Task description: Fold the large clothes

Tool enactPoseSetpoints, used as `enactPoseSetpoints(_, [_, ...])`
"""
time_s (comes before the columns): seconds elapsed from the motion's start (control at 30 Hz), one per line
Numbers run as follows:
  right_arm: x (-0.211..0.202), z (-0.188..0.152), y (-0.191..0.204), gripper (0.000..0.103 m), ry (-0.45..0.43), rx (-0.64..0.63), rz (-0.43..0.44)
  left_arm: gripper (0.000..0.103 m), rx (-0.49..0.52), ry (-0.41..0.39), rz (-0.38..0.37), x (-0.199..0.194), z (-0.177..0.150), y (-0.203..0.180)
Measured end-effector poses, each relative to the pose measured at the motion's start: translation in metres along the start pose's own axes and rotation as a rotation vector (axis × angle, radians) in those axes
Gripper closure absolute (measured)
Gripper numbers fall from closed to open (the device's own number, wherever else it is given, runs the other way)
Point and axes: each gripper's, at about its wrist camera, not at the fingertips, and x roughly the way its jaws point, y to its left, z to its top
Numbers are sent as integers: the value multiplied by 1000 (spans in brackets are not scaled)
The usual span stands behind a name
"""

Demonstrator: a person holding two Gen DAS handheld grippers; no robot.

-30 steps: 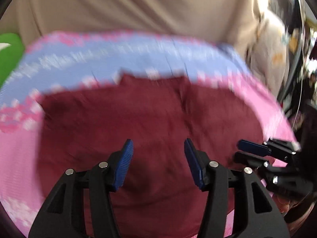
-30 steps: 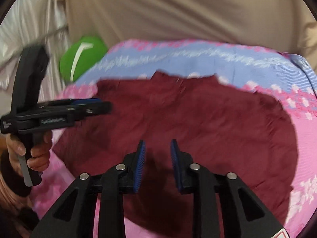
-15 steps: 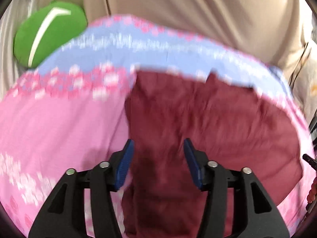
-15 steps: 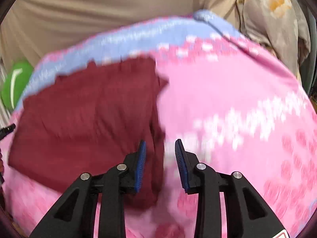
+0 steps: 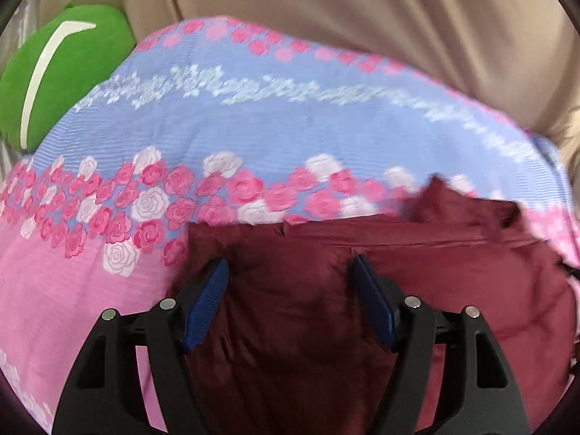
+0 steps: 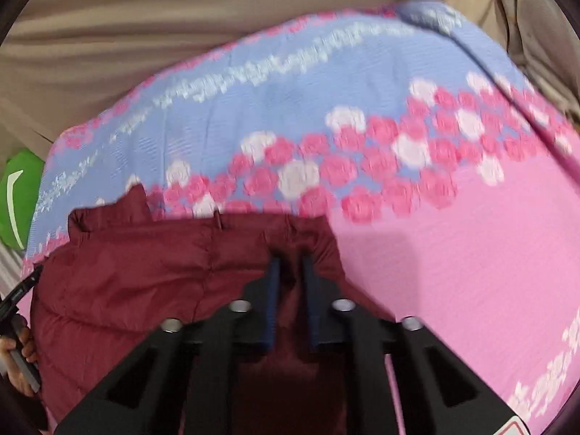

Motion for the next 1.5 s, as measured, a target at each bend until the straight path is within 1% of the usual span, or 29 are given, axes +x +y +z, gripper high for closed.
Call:
enactPoseSetpoints(0.03, [3, 3, -1, 97, -22, -9, -30, 31, -22, 13, -4, 11, -1, 5])
enactPoseSetpoints(0.07, [18, 3, -5, 97, -4, -18, -113, 29, -41, 14, -13, 16, -2, 9])
enactPoseSetpoints(0.1, [34, 0, -11, 98, 40, -15, -154, 28, -58, 11, -24, 18, -1, 12])
enactPoseSetpoints(0.17, [38, 2, -14, 98, 20, -32, -195, 28, -54, 4, -17, 19, -2, 12])
enactPoseSetpoints(0.2, [33, 2, -15, 98, -12, -23, -223, 28, -45, -1, -11, 18, -3, 10])
enactPoseSetpoints(0.23, [20, 2, -15, 95, -69, -11, -231, 28, -41, -2, -6, 18, -4, 9])
enactPoseSetpoints(0.27, [1, -1, -11, 93, -137, -11, -160, 27, -38, -3, -2, 18, -4, 8])
enactPoseSetpoints(0.33, [-17, -13, 1, 89, -162, -19, -21, 26, -32, -4, 4, 19, -4, 6])
enactPoseSetpoints(0.37, [-18, -22, 11, 89, -139, -39, 44, 26, -29, -5, 9, 19, -4, 6])
enactPoseSetpoints(0.43, [-5, -45, 34, 90, -69, -117, 106, 26, -22, -6, 21, 19, -4, 4])
enactPoseSetpoints(0.47, [8, -55, 41, 95, -42, -163, 95, 26, -22, -6, 22, 19, -4, 4])
enactPoseSetpoints(0.53, [26, -69, 38, 101, -37, -207, 20, 25, -32, -10, 17, 19, -4, 7])
enactPoseSetpoints(0.57, [37, -71, 24, 103, -31, -192, 31, 25, -42, -13, 10, 18, -4, 9])
enactPoseSetpoints(0.63, [45, -65, -1, 103, -31, -106, 18, 25, -56, -18, 10, 17, -5, 12])
enactPoseSetpoints(0.7, [47, -54, -35, 103, -42, 9, -26, 25, -67, -29, 16, 14, -5, 14])
enactPoseSetpoints(0.73, [46, -52, -46, 103, -47, 63, -56, 30, -70, -39, 28, 10, -6, 14])
enactPoseSetpoints(0.77, [43, -51, -50, 96, -50, 85, -69, 33, -71, -54, 49, -1, -7, 13])
enactPoseSetpoints(0.8, [37, -52, -50, 90, -61, 82, -62, 33, -69, -65, 45, -12, -9, 12])
enactPoseSetpoints(0.9, [16, -57, -17, 90, -107, -22, -18, 33, -55, -100, -68, -64, -20, 0])
enactPoseSetpoints(1.0, [5, -66, 33, 90, -98, -124, 115, 32, 14, -95, -138, -100, -38, -27])
enactPoseSetpoints(1.03, [11, -71, 55, 90, -71, -155, 187, 32, 42, -82, -152, -106, -45, -38])
enactPoseSetpoints(1.07, [16, -77, 72, 90, -44, -179, 234, 32, 84, -62, -176, -110, -57, -52])
enactPoseSetpoints(1.17, [45, -96, 109, 90, 33, -259, 298, 32, 146, -12, -197, -108, -84, -76])
enactPoseSetpoints(1.23, [62, -106, 119, 93, 59, -301, 272, 32, 184, 16, -163, -98, -100, -79])
enactPoseSetpoints(1.27, [70, -109, 115, 97, 57, -314, 238, 31, 189, 16, -143, -96, -104, -74])
enactPoseSetpoints(1.33, [72, -110, 89, 100, 52, -280, 189, 31, 175, 17, -103, -95, -114, -52])
enactPoseSetpoints(1.43, [63, -109, 18, 103, 43, -127, 106, 30, 113, 35, -67, -98, -122, -12])
enactPoseSetpoints(1.47, [61, -109, -13, 103, 50, -55, 118, 30, 90, 41, -36, -99, -124, 4])
enactPoseSetpoints(1.5, [57, -110, -38, 103, 48, 4, 97, 30, 65, 46, 1, -101, -127, 19])
